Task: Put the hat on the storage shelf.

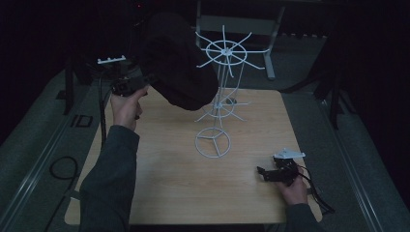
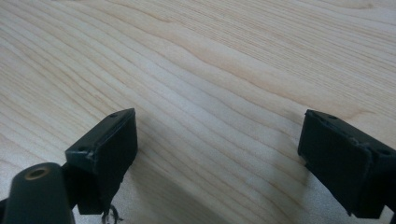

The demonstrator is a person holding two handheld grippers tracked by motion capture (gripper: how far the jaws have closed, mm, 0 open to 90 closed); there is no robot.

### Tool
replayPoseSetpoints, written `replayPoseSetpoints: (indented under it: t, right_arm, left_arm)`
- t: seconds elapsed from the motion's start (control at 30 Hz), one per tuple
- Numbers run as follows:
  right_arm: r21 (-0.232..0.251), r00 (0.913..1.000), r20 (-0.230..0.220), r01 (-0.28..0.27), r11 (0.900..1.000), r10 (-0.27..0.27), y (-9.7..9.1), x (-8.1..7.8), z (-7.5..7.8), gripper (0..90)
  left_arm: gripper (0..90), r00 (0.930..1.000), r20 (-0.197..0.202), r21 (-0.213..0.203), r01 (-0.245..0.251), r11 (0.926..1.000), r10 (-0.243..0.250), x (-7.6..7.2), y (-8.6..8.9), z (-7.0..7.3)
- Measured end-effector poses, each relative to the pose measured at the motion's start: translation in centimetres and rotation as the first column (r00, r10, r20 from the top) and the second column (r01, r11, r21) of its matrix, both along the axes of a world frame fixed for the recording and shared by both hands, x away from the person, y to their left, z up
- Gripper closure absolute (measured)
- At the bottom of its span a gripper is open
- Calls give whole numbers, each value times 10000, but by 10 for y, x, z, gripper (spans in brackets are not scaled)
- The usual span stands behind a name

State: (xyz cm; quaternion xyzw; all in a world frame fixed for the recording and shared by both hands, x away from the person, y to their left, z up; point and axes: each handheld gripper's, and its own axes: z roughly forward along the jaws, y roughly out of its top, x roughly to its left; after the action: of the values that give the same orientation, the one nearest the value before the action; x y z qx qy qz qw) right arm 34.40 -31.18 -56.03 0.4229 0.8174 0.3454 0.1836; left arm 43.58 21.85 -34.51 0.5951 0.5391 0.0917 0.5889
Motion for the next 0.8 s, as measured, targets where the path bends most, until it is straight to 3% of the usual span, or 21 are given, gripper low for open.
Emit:
replayPoseSetpoints:
  t: [0.8]
  right_arm:
    - [-2,10000,-8,18,10000,-18,0,0,0,118]
  left_arm:
    - [409,10000,-66,-27,-23,10000,23,4,-6,-5]
